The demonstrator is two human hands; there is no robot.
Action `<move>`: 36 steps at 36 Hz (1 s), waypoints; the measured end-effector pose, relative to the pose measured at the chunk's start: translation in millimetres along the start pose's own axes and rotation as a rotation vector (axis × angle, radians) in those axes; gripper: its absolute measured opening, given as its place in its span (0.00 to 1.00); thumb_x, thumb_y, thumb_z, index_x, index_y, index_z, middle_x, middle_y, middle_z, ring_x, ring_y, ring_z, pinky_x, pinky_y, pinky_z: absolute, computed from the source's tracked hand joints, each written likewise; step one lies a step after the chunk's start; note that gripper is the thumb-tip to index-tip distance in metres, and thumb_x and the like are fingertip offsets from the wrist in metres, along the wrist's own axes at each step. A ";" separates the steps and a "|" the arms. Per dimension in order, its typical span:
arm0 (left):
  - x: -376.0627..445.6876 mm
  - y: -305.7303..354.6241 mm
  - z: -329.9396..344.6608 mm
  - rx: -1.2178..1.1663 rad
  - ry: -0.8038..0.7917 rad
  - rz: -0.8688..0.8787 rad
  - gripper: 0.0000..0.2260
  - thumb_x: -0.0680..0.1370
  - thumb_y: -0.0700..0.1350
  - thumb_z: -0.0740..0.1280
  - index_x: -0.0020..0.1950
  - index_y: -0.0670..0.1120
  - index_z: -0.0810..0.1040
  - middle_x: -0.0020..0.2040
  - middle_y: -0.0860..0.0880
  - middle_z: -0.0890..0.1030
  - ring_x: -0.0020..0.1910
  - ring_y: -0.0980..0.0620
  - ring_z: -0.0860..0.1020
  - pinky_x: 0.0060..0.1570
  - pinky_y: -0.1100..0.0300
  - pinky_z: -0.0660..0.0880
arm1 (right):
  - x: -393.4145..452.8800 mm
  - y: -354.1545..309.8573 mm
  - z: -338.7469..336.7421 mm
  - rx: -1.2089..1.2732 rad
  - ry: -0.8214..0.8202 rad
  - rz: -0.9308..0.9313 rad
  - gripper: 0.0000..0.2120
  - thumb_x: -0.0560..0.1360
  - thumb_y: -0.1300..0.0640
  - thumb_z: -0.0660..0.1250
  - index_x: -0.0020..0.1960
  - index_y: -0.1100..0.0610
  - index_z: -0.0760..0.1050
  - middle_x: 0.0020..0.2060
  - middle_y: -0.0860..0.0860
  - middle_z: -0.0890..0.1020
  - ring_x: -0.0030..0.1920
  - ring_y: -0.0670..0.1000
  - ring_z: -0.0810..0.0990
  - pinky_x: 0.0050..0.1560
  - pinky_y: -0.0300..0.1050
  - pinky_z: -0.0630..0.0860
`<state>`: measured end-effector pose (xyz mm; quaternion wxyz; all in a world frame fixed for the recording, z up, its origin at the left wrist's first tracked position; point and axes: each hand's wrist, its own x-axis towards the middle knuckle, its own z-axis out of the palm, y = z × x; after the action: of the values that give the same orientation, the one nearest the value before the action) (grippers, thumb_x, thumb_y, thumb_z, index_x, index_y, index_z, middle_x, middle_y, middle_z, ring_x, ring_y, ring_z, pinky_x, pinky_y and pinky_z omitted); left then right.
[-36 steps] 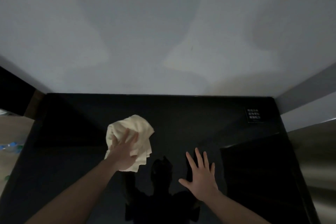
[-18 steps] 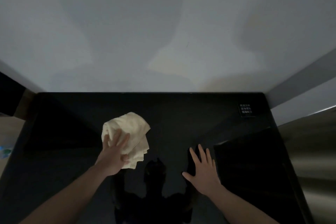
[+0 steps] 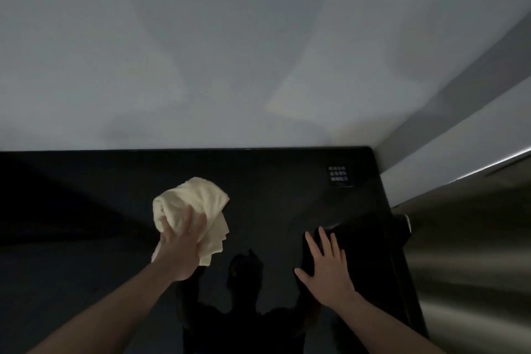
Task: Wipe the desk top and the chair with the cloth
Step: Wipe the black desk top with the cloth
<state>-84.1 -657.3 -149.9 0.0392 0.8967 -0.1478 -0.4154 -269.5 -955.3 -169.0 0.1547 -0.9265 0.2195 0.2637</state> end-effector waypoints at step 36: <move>69.4 365.7 44.2 0.590 -0.088 0.598 0.42 0.82 0.50 0.65 0.81 0.56 0.33 0.80 0.49 0.31 0.73 0.27 0.28 0.73 0.31 0.38 | 2.7 219.8 -42.6 0.187 0.129 0.149 0.44 0.79 0.34 0.60 0.81 0.45 0.35 0.82 0.53 0.40 0.81 0.58 0.38 0.79 0.59 0.45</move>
<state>-160.1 -1024.2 -159.0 -0.1066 0.7685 -0.5156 -0.3635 -356.8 -1161.4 -173.4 0.2058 -0.9042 0.3208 0.1929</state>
